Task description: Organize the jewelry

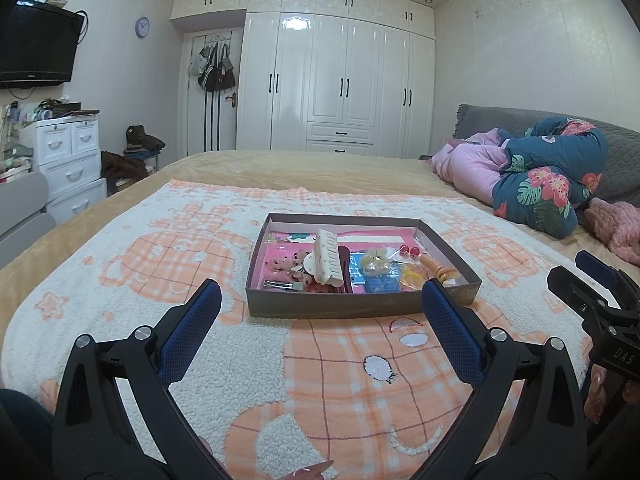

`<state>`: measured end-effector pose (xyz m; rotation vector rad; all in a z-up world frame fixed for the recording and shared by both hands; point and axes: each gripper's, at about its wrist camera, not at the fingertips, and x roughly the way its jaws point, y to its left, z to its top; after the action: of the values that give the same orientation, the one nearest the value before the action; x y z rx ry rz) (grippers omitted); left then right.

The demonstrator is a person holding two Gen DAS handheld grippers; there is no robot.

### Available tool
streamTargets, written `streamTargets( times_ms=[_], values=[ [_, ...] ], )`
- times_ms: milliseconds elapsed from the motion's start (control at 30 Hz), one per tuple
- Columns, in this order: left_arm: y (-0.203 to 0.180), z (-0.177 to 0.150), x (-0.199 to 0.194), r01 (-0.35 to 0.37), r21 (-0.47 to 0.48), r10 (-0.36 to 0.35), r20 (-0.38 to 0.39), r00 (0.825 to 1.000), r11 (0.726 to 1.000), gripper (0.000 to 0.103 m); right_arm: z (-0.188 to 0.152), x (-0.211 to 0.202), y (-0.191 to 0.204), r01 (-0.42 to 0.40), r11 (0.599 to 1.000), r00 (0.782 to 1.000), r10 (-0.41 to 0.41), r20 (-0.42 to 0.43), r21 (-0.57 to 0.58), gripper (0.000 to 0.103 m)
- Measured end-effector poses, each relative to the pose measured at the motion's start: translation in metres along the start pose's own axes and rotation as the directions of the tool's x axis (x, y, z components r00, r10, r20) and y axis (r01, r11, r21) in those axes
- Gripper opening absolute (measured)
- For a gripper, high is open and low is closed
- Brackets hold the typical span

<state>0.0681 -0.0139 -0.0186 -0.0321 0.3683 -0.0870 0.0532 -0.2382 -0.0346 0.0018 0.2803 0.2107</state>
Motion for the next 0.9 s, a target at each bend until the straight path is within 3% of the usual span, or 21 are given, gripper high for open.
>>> streamTargets(
  times_ms=[900],
  values=[
    [-0.0001, 0.0001, -0.0004, 0.001, 0.0, -0.001, 0.004, 1.0, 1.0, 0.092, -0.0012, 0.0009, 0.0003, -0.003, 1.0, 1.0, 0.003, -0.008, 0.004, 0.097]
  ],
)
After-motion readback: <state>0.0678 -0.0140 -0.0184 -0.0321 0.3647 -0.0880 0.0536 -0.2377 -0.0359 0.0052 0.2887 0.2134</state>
